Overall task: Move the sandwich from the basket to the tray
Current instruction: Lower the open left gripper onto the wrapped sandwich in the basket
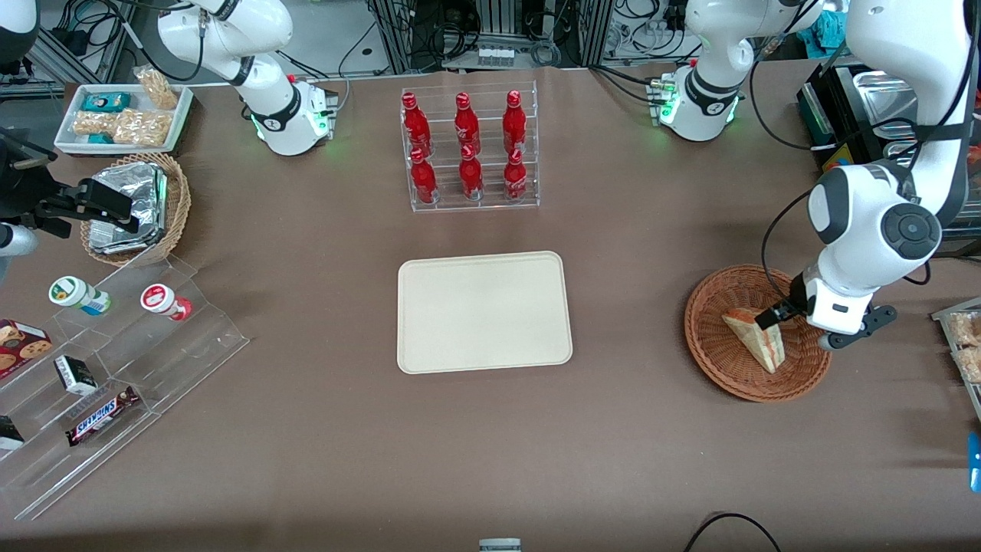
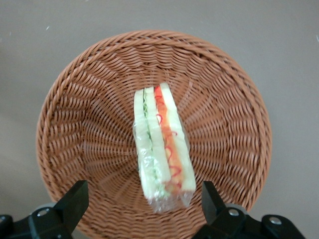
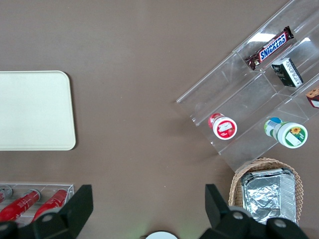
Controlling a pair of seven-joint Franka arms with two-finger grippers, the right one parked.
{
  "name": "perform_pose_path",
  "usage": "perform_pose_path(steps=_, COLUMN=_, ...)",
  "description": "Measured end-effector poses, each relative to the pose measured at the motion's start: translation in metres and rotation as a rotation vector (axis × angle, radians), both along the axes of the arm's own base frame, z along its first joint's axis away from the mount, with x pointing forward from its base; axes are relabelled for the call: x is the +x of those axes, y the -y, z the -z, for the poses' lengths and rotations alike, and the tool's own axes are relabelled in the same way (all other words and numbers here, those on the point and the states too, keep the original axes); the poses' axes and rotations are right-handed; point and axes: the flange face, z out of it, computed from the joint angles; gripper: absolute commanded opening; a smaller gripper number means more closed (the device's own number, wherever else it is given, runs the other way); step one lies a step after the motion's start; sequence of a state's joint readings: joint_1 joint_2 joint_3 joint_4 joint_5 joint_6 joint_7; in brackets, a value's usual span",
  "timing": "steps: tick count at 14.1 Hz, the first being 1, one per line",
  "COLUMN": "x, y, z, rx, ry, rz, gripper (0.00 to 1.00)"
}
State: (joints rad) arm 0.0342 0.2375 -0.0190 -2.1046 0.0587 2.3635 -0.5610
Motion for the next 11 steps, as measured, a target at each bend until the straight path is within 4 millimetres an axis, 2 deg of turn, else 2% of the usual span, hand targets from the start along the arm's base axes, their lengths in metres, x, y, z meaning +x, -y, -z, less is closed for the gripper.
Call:
perform_pose_path(steps=4, x=0.005, y=0.001, z=0.034, rx=-0.009, ry=0.009, rz=-0.178, gripper=0.98)
perform_pose_path(steps=5, x=0.004, y=0.001, z=0.043, rx=-0.009, ry=0.0, rz=-0.193, gripper=0.75)
perform_pose_path(steps=6, x=0.004, y=0.002, z=0.051, rx=-0.009, ry=-0.011, rz=-0.2, gripper=0.39)
perform_pose_path(steps=7, x=0.003, y=0.002, z=0.057, rx=-0.009, ry=-0.021, rz=-0.203, gripper=0.15)
perform_pose_path(steps=8, x=0.003, y=0.002, z=0.06, rx=-0.009, ry=-0.026, rz=-0.204, gripper=0.09)
perform_pose_path(steps=11, x=0.004, y=0.006, z=0.056, rx=-0.008, ry=-0.036, rz=-0.198, gripper=0.0)
